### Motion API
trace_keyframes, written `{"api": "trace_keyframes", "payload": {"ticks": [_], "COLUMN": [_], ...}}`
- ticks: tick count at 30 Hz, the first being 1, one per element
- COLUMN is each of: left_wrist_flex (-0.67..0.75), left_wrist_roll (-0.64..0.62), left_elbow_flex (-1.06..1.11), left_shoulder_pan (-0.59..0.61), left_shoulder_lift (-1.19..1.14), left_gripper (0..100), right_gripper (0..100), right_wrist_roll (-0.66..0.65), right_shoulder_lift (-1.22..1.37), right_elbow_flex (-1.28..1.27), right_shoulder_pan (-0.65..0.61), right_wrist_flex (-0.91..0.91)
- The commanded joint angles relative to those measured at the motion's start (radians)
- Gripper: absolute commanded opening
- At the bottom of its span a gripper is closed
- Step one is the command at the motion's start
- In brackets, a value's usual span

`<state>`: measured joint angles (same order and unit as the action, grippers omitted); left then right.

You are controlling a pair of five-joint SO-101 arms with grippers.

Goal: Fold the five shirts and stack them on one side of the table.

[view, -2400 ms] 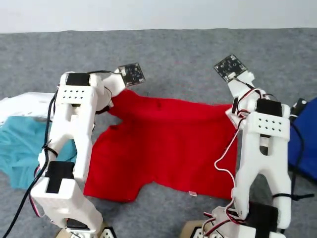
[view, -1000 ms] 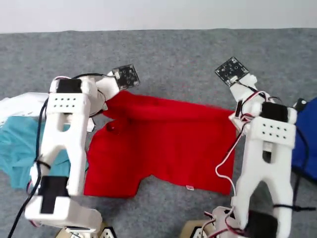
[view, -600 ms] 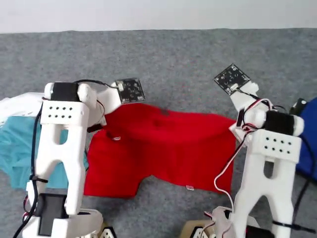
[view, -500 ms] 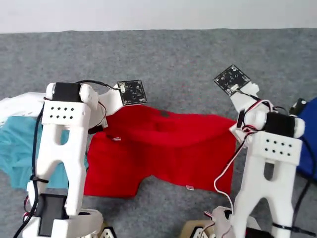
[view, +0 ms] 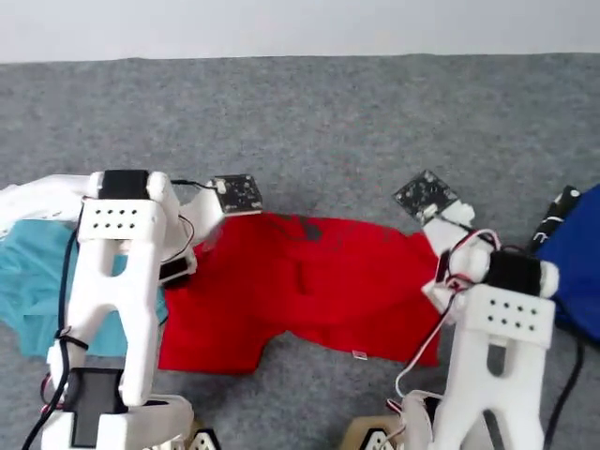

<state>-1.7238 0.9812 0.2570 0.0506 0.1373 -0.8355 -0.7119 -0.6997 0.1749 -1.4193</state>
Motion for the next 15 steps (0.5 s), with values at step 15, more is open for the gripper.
{"api": "trace_keyframes", "payload": {"ticks": [15], "left_wrist_flex": [0.465], "left_wrist_roll": [-0.348], "left_elbow_flex": [0.068], "left_shoulder_pan": [-0.181], "left_shoulder_lift": [0.031], "left_gripper": [20], "right_gripper": [1.0], "right_wrist_roll": [-0.002], "right_shoulder_lift": [-0.176], "right_elbow_flex": [-0.109], "right_shoulder_pan": [0.013], "right_wrist_flex": [0.002]}}
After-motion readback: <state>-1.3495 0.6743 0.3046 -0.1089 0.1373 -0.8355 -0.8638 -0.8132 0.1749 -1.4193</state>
